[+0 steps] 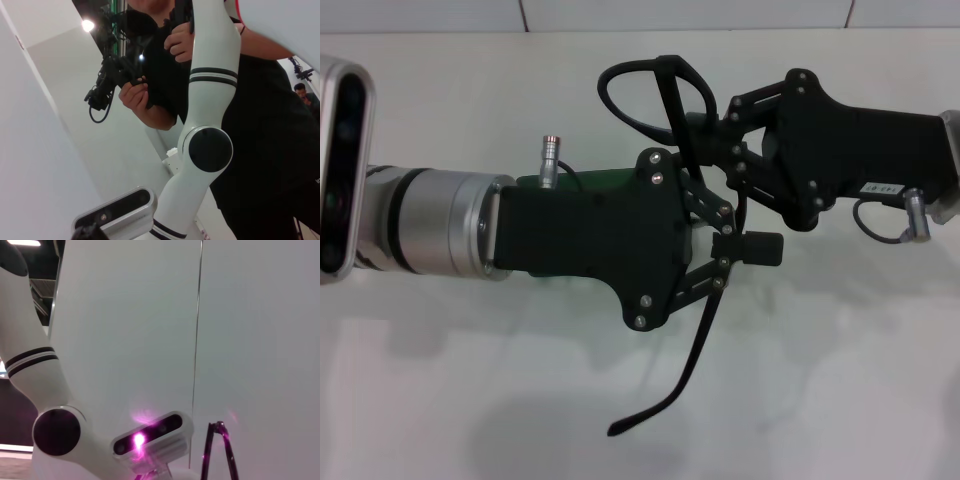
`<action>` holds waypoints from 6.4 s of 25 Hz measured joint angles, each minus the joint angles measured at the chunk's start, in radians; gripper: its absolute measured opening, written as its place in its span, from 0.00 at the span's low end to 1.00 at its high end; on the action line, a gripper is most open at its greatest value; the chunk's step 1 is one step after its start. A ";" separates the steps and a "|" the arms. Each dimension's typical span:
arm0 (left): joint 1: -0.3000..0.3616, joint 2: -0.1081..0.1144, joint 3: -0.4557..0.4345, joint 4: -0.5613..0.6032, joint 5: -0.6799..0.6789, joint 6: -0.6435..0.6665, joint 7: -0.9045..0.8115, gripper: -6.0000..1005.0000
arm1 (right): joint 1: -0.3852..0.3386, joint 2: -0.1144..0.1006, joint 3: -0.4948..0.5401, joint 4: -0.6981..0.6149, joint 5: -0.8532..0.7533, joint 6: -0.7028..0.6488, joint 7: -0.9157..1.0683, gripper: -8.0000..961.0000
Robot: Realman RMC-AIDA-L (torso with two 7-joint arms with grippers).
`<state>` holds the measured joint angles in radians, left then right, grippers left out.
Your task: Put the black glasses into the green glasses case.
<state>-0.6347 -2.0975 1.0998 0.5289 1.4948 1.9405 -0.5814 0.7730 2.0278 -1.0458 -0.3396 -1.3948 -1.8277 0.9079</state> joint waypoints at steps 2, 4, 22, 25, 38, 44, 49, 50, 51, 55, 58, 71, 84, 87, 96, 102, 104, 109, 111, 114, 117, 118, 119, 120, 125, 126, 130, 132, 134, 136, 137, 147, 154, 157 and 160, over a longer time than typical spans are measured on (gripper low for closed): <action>-0.006 0.001 0.000 -0.010 0.000 -0.003 0.000 0.02 | 0.000 0.000 -0.004 0.001 0.000 -0.001 -0.005 0.08; -0.009 0.001 0.000 -0.014 0.000 -0.008 0.000 0.02 | 0.000 0.000 -0.005 0.002 0.000 -0.002 -0.006 0.08; 0.005 0.007 -0.012 -0.015 0.000 -0.014 -0.003 0.02 | -0.057 -0.013 0.015 -0.031 0.078 0.029 -0.011 0.08; 0.021 0.013 -0.049 -0.011 0.001 -0.024 -0.007 0.02 | -0.102 -0.015 0.036 -0.070 0.085 0.061 -0.011 0.08; 0.088 0.033 -0.147 -0.015 0.023 -0.171 -0.020 0.02 | -0.131 -0.036 0.059 -0.076 0.192 0.050 0.205 0.08; 0.087 0.016 -0.142 -0.015 0.058 -0.148 -0.023 0.03 | -0.109 -0.001 0.050 -0.044 0.264 0.142 0.265 0.08; 0.088 0.007 -0.120 -0.018 0.056 -0.100 -0.024 0.03 | -0.030 0.000 0.047 0.086 0.282 0.192 0.253 0.08; 0.087 0.007 -0.117 -0.022 0.053 -0.092 -0.023 0.03 | -0.023 0.000 0.040 0.094 0.282 0.201 0.253 0.08; 0.085 0.006 -0.117 -0.028 0.046 -0.085 -0.022 0.03 | -0.019 0.000 0.032 0.099 0.282 0.208 0.252 0.08; 0.083 0.005 -0.116 -0.049 0.011 -0.079 -0.020 0.03 | -0.009 0.000 -0.008 0.105 0.285 0.218 0.251 0.08; 0.083 0.005 -0.116 -0.056 -0.001 -0.074 -0.019 0.03 | -0.009 0.001 -0.015 0.105 0.285 0.219 0.252 0.08; 0.070 0.008 -0.124 -0.048 -0.019 -0.075 -0.019 0.03 | -0.015 0.002 -0.078 0.096 0.277 0.222 0.251 0.08; 0.060 0.010 -0.126 -0.050 -0.022 -0.095 -0.018 0.03 | -0.011 0.000 -0.161 0.088 0.276 0.217 0.236 0.08; 0.060 0.010 -0.126 -0.048 -0.022 -0.098 -0.018 0.03 | -0.011 0.000 -0.178 0.079 0.276 0.215 0.236 0.08; 0.060 0.010 -0.126 -0.047 -0.022 -0.101 -0.021 0.03 | -0.016 0.000 -0.226 0.066 0.277 0.207 0.226 0.08; 0.060 0.010 -0.126 -0.047 -0.022 -0.101 -0.023 0.03 | -0.016 0.001 -0.231 0.066 0.277 0.192 0.225 0.08; 0.060 0.010 -0.125 -0.047 -0.022 -0.101 -0.023 0.03 | -0.016 0.002 -0.235 0.066 0.277 0.189 0.225 0.08; 0.059 0.009 -0.123 -0.048 -0.022 -0.101 -0.023 0.03 | -0.015 0.002 -0.238 0.067 0.277 0.186 0.224 0.08; 0.059 0.008 -0.123 -0.050 -0.022 -0.101 -0.023 0.04 | -0.016 0.002 -0.238 0.067 0.277 0.186 0.224 0.08; 0.059 0.008 -0.124 -0.052 -0.022 -0.101 -0.023 0.04 | -0.016 0.002 -0.238 0.067 0.277 0.186 0.224 0.08; 0.060 0.008 -0.125 -0.054 -0.022 -0.101 -0.023 0.04 | -0.017 0.002 -0.238 0.067 0.277 0.186 0.224 0.08; 0.060 0.009 -0.125 -0.054 -0.022 -0.101 -0.023 0.04 | -0.017 0.002 -0.238 0.066 0.277 0.186 0.222 0.08; 0.060 0.009 -0.125 -0.054 -0.022 -0.101 -0.023 0.04 | -0.017 0.002 -0.238 0.066 0.277 0.186 0.221 0.08; 0.060 0.009 -0.125 -0.054 -0.022 -0.100 -0.023 0.04 | -0.017 0.002 -0.238 0.066 0.277 0.187 0.218 0.08; 0.068 0.010 -0.127 -0.055 -0.022 -0.102 -0.021 0.04 | -0.022 0.002 -0.235 0.065 0.282 0.198 0.190 0.08; 0.070 0.010 -0.127 -0.055 -0.022 -0.103 -0.021 0.04 | -0.023 0.002 -0.232 0.065 0.283 0.201 0.180 0.08; 0.105 0.012 -0.143 -0.055 -0.022 -0.106 -0.027 0.04 | -0.029 -0.003 -0.230 0.040 0.284 0.243 0.145 0.08; 0.140 0.014 -0.154 -0.055 -0.018 -0.115 -0.041 0.04 | -0.034 -0.004 -0.233 0.022 0.279 0.259 0.135 0.08; 0.183 0.019 -0.156 -0.055 -0.014 -0.134 -0.061 0.04 | -0.048 -0.006 -0.238 -0.044 0.241 0.290 0.100 0.08; 0.233 0.026 -0.156 -0.057 -0.008 -0.161 -0.084 0.04 | -0.052 -0.006 -0.238 -0.079 0.208 0.301 0.090 0.08; 0.259 0.032 -0.156 -0.062 -0.003 -0.179 -0.096 0.04 | -0.054 -0.006 -0.238 -0.109 0.177 0.310 0.087 0.08; 0.444 0.064 -0.207 -0.157 0.007 -0.354 -0.117 0.04 | -0.012 0.000 -0.440 -0.258 0.017 0.547 0.090 0.08; 0.476 0.057 -0.210 -0.160 0.012 -0.374 -0.111 0.04 | -0.024 0.000 -0.704 -0.325 0.103 0.815 0.085 0.08; 0.476 0.055 -0.208 -0.161 0.014 -0.374 -0.111 0.04 | -0.024 0.000 -0.789 -0.350 0.127 0.913 0.085 0.08; 0.475 0.053 -0.206 -0.161 0.014 -0.374 -0.111 0.04 | -0.021 0.000 -0.849 -0.365 0.149 0.992 0.088 0.08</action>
<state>-0.1597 -2.0447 0.8943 0.3675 1.5091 1.5665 -0.6924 0.7516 2.0278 -1.8947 -0.7048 -1.2455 -0.8356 0.9954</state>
